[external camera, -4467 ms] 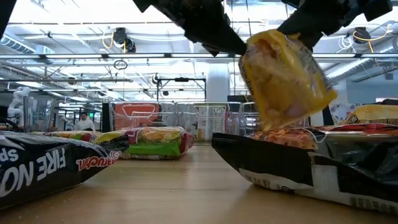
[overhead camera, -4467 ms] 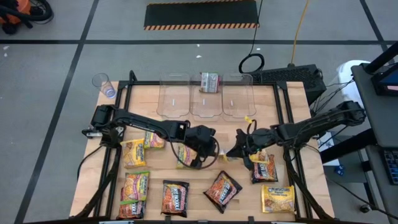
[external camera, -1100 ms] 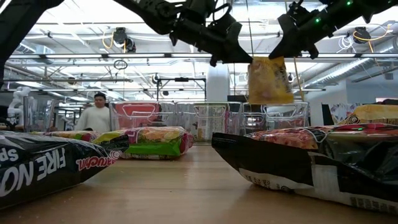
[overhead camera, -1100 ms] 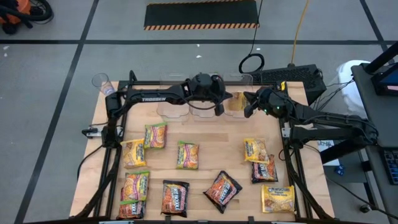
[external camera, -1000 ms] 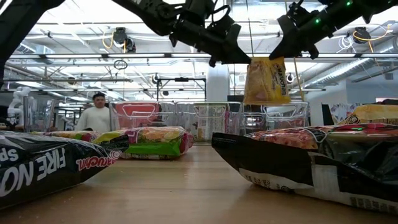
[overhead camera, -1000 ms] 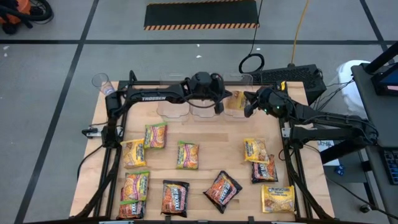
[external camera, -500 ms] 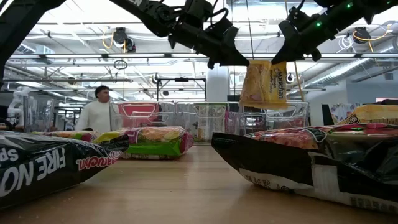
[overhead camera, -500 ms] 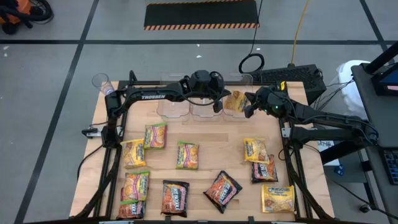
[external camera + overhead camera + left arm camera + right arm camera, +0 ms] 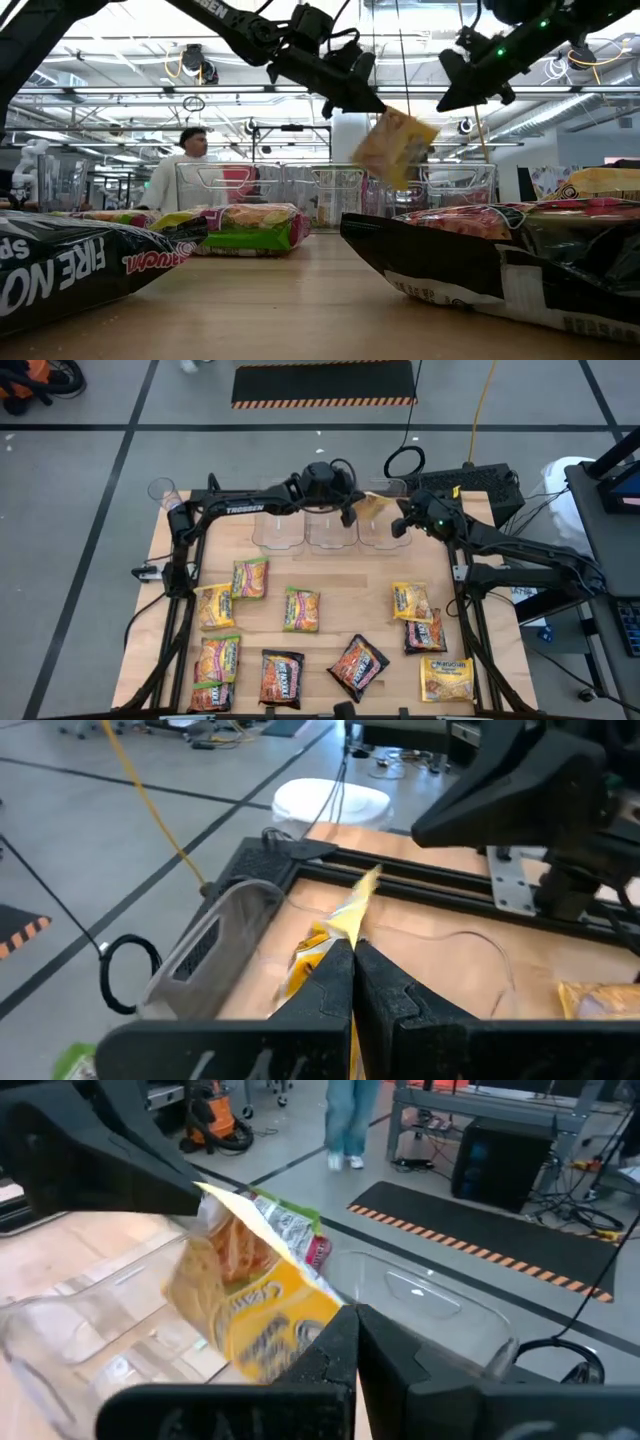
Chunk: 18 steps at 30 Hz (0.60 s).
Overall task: Sort Maruchan noodles
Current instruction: Put the yellow noodle pack into the right transparent bin
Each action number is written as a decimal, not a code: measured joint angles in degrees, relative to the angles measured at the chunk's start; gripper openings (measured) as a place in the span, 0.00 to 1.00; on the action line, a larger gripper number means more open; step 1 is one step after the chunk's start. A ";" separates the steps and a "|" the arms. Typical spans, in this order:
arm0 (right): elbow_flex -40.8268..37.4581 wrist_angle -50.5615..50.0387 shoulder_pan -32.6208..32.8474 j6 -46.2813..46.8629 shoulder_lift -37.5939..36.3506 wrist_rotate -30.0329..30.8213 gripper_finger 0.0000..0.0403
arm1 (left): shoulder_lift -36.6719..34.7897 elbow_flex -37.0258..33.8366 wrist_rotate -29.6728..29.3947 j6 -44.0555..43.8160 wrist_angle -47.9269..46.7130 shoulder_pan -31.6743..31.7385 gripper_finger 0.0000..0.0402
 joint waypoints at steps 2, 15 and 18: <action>0.00 0.81 -0.79 0.01 0.76 0.00 0.00 | 0.00 0.00 0.03 -0.60 0.03 0.24 0.00; -0.02 1.07 -5.05 -0.20 1.07 0.19 0.00 | 0.56 0.03 0.21 -0.35 1.31 0.32 0.00; -0.02 1.04 -5.51 -0.61 0.55 0.20 0.00 | 1.71 0.09 0.62 -1.94 2.75 0.60 0.00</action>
